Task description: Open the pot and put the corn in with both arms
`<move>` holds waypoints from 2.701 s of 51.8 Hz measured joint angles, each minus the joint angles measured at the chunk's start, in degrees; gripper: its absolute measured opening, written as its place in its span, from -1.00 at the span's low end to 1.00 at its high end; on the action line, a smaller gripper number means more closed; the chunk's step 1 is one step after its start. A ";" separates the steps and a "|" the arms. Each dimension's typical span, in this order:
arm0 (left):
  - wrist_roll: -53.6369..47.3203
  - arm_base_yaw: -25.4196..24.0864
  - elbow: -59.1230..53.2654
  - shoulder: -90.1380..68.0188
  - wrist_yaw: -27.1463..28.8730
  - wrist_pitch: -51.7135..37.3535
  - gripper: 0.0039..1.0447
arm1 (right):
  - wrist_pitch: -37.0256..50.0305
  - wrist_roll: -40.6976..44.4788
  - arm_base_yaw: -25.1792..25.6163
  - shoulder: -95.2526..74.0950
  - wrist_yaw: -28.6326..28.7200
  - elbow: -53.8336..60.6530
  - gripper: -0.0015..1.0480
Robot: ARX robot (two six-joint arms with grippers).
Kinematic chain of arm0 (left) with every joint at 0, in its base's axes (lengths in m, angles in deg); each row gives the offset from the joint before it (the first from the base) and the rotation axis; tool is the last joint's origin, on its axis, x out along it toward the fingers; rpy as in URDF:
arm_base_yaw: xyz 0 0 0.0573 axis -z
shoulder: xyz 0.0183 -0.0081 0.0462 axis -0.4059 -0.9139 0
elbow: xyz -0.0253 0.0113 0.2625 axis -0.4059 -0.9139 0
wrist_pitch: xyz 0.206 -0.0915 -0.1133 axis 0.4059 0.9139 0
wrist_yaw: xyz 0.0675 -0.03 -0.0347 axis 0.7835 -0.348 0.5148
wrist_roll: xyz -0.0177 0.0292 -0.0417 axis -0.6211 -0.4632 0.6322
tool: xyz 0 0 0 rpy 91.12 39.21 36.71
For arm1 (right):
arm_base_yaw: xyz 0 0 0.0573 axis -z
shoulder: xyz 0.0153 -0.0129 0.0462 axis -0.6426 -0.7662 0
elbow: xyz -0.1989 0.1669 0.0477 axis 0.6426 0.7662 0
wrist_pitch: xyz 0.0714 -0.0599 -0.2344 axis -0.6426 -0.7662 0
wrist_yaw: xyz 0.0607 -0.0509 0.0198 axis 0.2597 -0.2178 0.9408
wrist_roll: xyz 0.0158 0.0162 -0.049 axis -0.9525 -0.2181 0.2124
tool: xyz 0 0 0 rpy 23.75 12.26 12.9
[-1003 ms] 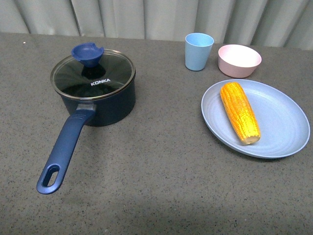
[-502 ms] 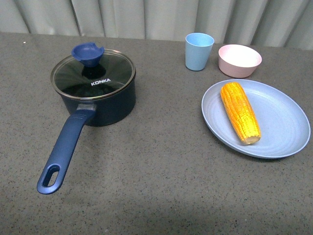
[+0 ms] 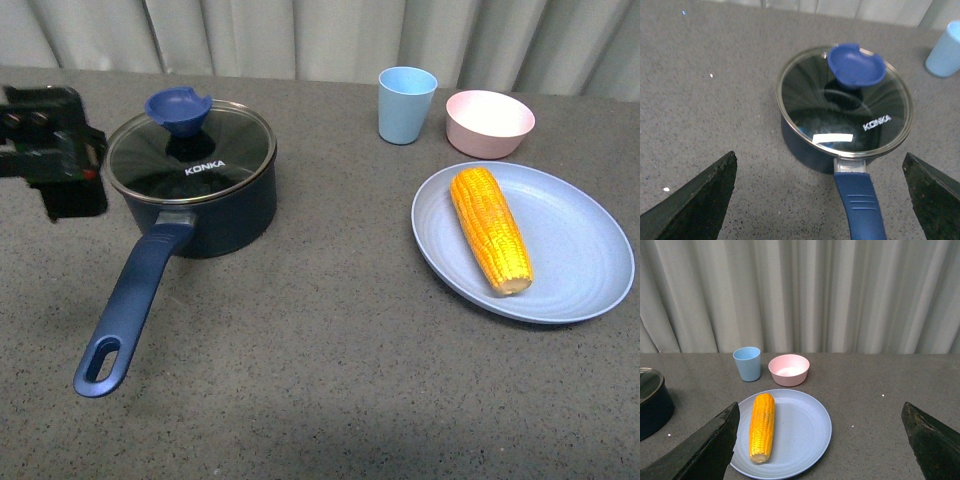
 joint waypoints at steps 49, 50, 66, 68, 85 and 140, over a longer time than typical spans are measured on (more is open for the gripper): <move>2.16 2.51 16.09 -18.86 -3.10 -5.44 0.88 | 0.00 0.00 0.00 0.00 -0.07 0.00 0.82; 2.16 2.51 16.24 -19.06 -3.10 -5.44 0.88 | 0.00 0.00 0.00 0.00 -0.09 0.00 0.82; 1.27 2.40 21.70 -24.26 -3.37 -5.84 0.88 | 0.00 0.00 0.00 0.00 -0.07 0.00 0.82; 1.14 2.29 22.60 -25.16 -3.48 -5.79 0.88 | 0.00 0.00 0.00 0.00 -0.09 0.00 0.82; 0.57 0.96 27.91 -30.75 -3.58 -5.68 0.88 | 0.00 0.00 0.00 0.00 -0.09 0.00 0.82; 2.64 -0.20 33.38 -34.80 -3.98 -5.31 0.18 | 0.00 0.00 0.00 0.00 -0.09 0.00 0.82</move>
